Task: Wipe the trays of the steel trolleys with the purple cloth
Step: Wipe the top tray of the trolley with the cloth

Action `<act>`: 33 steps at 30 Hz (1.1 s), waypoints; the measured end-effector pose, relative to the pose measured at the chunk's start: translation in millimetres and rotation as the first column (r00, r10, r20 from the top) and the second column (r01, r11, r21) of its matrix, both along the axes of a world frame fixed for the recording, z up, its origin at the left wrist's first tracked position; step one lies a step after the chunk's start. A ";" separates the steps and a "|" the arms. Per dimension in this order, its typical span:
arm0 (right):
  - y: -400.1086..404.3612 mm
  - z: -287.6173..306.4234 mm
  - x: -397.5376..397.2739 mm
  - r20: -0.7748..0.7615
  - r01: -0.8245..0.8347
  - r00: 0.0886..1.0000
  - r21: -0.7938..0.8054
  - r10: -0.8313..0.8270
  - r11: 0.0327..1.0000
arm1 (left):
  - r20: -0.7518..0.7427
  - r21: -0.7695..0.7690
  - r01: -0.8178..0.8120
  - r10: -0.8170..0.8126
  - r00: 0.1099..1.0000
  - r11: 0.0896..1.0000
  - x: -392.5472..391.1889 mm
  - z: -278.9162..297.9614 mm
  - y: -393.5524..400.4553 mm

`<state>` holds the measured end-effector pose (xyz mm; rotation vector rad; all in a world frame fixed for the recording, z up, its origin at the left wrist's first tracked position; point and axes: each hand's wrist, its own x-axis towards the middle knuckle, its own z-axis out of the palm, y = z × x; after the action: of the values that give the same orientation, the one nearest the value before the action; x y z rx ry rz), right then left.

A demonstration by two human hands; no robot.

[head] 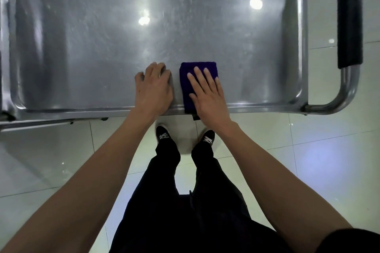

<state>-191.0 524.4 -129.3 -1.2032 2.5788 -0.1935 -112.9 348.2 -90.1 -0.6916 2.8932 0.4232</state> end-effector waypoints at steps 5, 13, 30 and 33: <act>50.8 4.4 -22.0 0.008 0.067 0.998 0.005 -0.067 0.998 | 0.009 0.014 0.074 -0.075 0.997 0.997 -26.1 -2.2 48.9; 150.2 8.9 -65.9 -0.001 0.240 0.971 0.004 -0.240 0.971 | 0.022 0.044 0.183 -0.184 0.983 0.982 -64.2 -3.3 123.4; 194.0 9.3 -104.3 -0.005 0.411 0.912 0.013 -0.411 0.912 | 0.086 0.029 0.247 -0.249 0.965 0.969 -133.4 17.4 193.6; 189.7 10.5 -114.0 0.003 0.426 0.905 0.009 -0.426 0.905 | 0.096 0.042 0.244 -0.247 0.964 0.969 -144.0 18.3 193.3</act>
<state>-305.0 714.1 -118.8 -0.6137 2.8018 -0.2736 -256.9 541.5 -71.8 -0.3311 2.8215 0.3862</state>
